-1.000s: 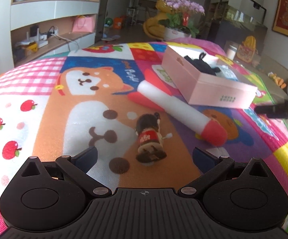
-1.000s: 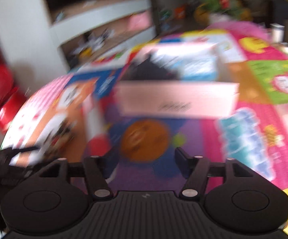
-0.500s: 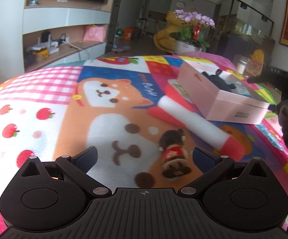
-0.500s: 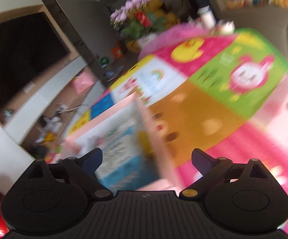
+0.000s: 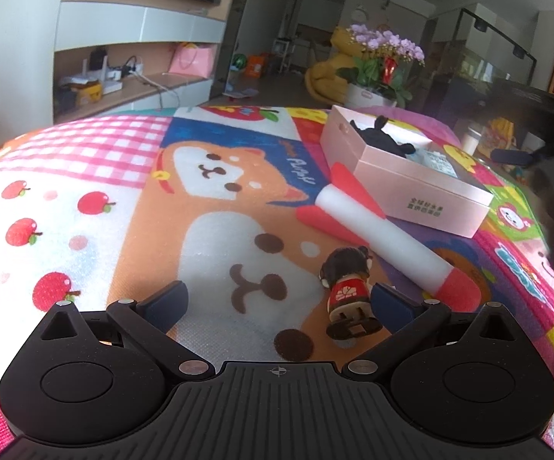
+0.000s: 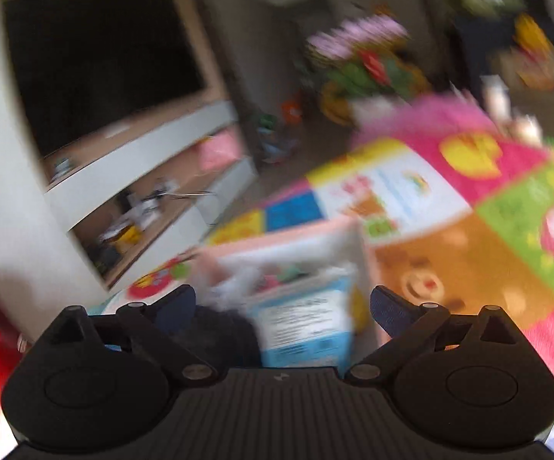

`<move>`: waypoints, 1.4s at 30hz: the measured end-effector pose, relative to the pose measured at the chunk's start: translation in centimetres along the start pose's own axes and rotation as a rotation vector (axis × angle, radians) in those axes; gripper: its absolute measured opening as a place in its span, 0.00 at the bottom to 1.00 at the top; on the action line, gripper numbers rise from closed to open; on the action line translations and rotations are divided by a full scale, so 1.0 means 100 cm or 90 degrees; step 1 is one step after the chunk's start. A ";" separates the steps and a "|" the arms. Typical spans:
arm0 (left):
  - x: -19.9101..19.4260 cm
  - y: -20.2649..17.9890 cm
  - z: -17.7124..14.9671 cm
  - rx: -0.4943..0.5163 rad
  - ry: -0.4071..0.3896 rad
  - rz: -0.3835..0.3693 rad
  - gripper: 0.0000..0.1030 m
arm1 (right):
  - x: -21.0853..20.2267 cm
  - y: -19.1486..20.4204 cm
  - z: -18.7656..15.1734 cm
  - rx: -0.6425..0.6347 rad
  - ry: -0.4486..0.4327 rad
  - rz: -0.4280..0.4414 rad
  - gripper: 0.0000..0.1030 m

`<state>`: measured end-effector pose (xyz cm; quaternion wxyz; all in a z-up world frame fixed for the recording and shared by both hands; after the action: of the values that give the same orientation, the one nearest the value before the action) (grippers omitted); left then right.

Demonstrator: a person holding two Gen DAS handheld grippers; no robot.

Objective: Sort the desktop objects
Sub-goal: 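Carry the white tube over the pink box with the right gripper, then grasp the red-shirted doll figurine with the left gripper while the right holds the tube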

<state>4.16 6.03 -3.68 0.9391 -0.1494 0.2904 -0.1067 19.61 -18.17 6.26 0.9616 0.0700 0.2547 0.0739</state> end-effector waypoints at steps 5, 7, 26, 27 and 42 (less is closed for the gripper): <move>-0.001 0.001 0.000 -0.007 -0.004 0.001 1.00 | -0.025 0.051 -0.065 -0.160 0.121 0.107 0.53; -0.002 0.002 0.001 -0.013 -0.008 0.006 1.00 | -0.023 0.062 -0.082 -0.175 0.141 0.118 0.51; -0.003 -0.008 0.004 0.001 -0.007 -0.002 1.00 | -0.096 -0.006 -0.128 -0.119 0.200 -0.004 0.29; -0.003 -0.013 0.004 0.005 -0.005 -0.011 1.00 | -0.099 -0.009 -0.133 -0.113 0.211 -0.003 0.29; 0.011 -0.050 -0.007 0.218 0.085 0.034 1.00 | -0.096 -0.057 -0.137 0.014 0.120 -0.115 0.94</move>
<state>4.09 0.85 -3.12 0.9320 0.0280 0.3335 -0.1390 5.14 -24.09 -1.89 0.9354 0.0497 0.3501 -0.0093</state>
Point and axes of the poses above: each gripper's, at about its wrist camera, not at the fingertips, and x roughly the way its jaws point, y to its left, z to its top, the point moved 8 cm from there along x, roughly the way its jaws point, and after that the axes turned 11 degrees about -z, right-handed, at the moved point
